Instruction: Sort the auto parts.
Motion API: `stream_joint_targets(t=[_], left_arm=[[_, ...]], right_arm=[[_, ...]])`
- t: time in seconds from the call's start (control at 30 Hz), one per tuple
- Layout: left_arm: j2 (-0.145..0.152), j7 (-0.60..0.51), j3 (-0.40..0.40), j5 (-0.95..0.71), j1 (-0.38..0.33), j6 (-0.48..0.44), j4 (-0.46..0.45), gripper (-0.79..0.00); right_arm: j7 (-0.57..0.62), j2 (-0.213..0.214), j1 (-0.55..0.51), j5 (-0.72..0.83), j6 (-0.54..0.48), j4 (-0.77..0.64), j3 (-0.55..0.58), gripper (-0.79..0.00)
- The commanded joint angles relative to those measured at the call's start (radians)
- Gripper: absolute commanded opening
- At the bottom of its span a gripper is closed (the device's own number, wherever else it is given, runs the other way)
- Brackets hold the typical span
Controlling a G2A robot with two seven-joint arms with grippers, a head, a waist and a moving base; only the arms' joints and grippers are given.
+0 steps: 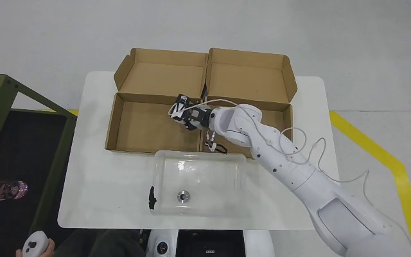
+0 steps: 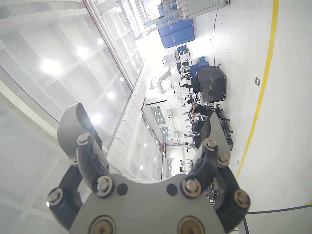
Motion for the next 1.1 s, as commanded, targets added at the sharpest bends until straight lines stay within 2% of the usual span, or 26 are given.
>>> stream_joint_targets(t=[0.0,0.27,0.33,0.53,0.73,0.8,0.97,1.07], left_arm=[[0.0,0.0,0.0,0.0,0.0,0.0,0.0,0.0],[0.0,0.0,0.0,0.0,0.0,0.0,0.0,0.0],[0.0,0.0,0.0,0.0,0.0,0.0,0.0,0.0],[0.0,0.0,0.0,0.0,0.0,0.0,0.0,0.0],[0.0,0.0,0.0,0.0,0.0,0.0,0.0,0.0],[0.0,0.0,0.0,0.0,0.0,0.0,0.0,0.0],[0.0,0.0,0.0,0.0,0.0,0.0,0.0,0.0],[0.0,0.0,0.0,0.0,0.0,0.0,0.0,0.0]], right_arm=[[-0.001,-0.01,0.01,0.002,0.006,0.029,-0.008,-0.785],[-0.01,-0.05,0.042,0.0,0.009,0.121,-0.042,-0.785],[-0.015,-0.058,0.045,-0.001,0.009,0.137,-0.046,-0.631],[-0.025,-0.073,0.047,-0.008,0.003,0.171,-0.047,-0.459],[-0.032,-0.08,0.043,-0.012,-0.01,0.185,-0.035,-0.403],[-0.038,-0.08,0.042,-0.019,-0.016,0.172,-0.026,-0.348],[-0.044,-0.07,0.034,-0.042,-0.039,0.101,0.007,-0.268],[-0.038,-0.059,0.015,-0.055,-0.064,0.035,0.031,-0.252]])
